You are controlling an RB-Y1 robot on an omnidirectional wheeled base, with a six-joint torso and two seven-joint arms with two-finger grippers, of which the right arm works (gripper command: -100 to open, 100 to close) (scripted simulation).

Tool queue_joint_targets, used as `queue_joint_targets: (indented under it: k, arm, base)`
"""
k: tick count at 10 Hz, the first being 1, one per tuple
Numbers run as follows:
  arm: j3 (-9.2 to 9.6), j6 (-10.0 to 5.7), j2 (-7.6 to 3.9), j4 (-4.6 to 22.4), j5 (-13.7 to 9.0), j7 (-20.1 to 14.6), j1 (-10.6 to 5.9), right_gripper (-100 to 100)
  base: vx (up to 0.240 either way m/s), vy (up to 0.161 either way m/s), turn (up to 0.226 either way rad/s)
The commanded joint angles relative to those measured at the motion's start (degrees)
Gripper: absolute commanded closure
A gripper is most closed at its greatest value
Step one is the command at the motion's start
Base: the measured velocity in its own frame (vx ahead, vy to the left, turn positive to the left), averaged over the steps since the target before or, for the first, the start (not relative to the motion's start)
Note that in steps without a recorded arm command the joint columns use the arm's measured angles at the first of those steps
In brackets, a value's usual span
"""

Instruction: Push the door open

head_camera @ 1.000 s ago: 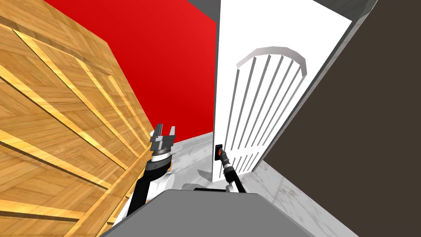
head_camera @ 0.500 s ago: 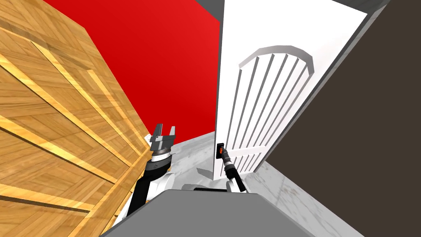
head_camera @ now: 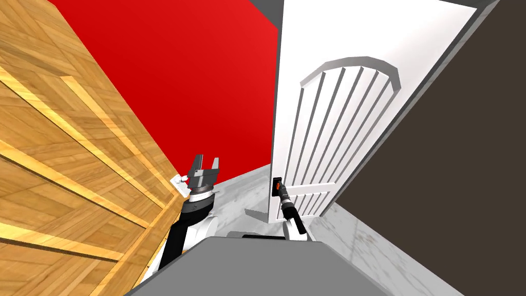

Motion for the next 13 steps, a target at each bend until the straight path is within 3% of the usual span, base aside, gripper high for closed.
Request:
queue_joint_targets:
  k: [1, 4, 5, 13]
  arm:
    - [-1.34, 0.08, 0.54, -0.1, -0.1, -0.1, -0.54, 100]
    - [-3.31, 0.39, 2.32, 0.8, -0.2, 0.0, -1.58, 100]
    - [-3.02, 0.2, 1.73, 0.9, -0.1, 0.1, -1.14, 100]
    - [-8.14, 0.23, -1.46, 1.3, -1.2, 0.4, -2.14, 100]
  base:
    - [0.12, 0.143, -0.082]
    - [0.142, 0.114, -0.067]
    - [0.071, 0.042, -0.035]
    - [0.184, 0.074, -0.057]
